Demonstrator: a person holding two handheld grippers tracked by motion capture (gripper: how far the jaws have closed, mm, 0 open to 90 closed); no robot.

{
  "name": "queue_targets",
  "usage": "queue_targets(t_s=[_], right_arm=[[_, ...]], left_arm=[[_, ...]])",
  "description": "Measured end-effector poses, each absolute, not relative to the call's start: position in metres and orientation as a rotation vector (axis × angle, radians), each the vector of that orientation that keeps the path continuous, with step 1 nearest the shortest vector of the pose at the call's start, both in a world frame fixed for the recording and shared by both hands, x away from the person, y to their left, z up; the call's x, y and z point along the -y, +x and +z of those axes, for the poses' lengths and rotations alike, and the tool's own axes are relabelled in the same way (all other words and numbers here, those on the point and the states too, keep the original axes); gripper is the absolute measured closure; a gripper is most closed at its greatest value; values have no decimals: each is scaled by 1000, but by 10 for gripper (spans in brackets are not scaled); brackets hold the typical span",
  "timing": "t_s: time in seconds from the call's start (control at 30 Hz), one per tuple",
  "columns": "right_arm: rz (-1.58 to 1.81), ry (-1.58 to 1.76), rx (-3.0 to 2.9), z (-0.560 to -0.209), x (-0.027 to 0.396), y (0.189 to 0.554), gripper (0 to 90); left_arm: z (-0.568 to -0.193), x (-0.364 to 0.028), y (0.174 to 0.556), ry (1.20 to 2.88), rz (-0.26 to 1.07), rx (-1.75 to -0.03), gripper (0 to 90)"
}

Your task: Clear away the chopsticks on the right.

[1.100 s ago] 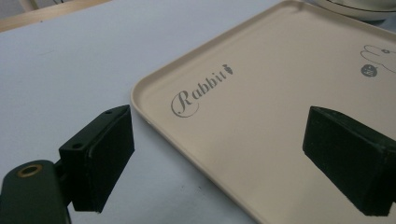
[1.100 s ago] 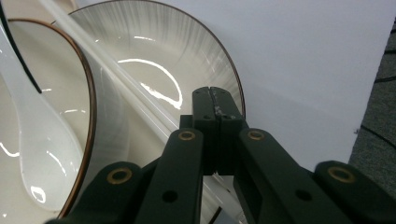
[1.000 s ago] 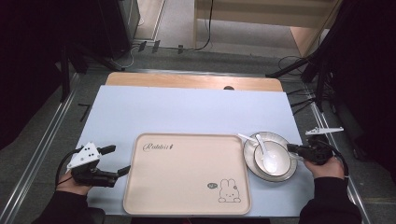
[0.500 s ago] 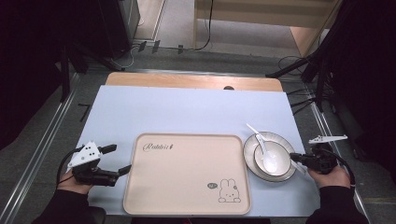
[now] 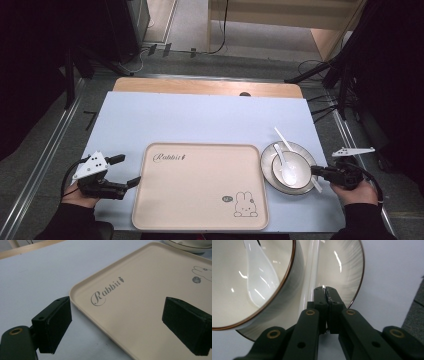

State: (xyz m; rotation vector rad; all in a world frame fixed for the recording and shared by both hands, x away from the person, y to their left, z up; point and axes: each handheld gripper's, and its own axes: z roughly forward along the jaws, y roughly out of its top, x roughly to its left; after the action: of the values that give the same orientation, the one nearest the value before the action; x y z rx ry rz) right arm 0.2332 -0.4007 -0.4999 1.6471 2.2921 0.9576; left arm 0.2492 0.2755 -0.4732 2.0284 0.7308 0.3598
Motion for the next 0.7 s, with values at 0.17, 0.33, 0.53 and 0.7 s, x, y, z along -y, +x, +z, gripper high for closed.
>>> queue_targets(t_s=[0.17, 0.33, 0.53, 0.7], right_arm=[[961, 1589, -2196, -494, 404, 239, 567], [956, 1573, -2217, -496, 400, 243, 537], [954, 1590, -2268, -501, 396, 246, 575], [966, 1597, -2279, -501, 396, 247, 609]], left_arm=[[-474, -274, 250, 2029, 351, -731, 91], [-475, -274, 251, 2044, 349, -723, 91], [-475, -274, 251, 2048, 344, -724, 92], [-475, -273, 250, 2046, 347, -719, 92]])
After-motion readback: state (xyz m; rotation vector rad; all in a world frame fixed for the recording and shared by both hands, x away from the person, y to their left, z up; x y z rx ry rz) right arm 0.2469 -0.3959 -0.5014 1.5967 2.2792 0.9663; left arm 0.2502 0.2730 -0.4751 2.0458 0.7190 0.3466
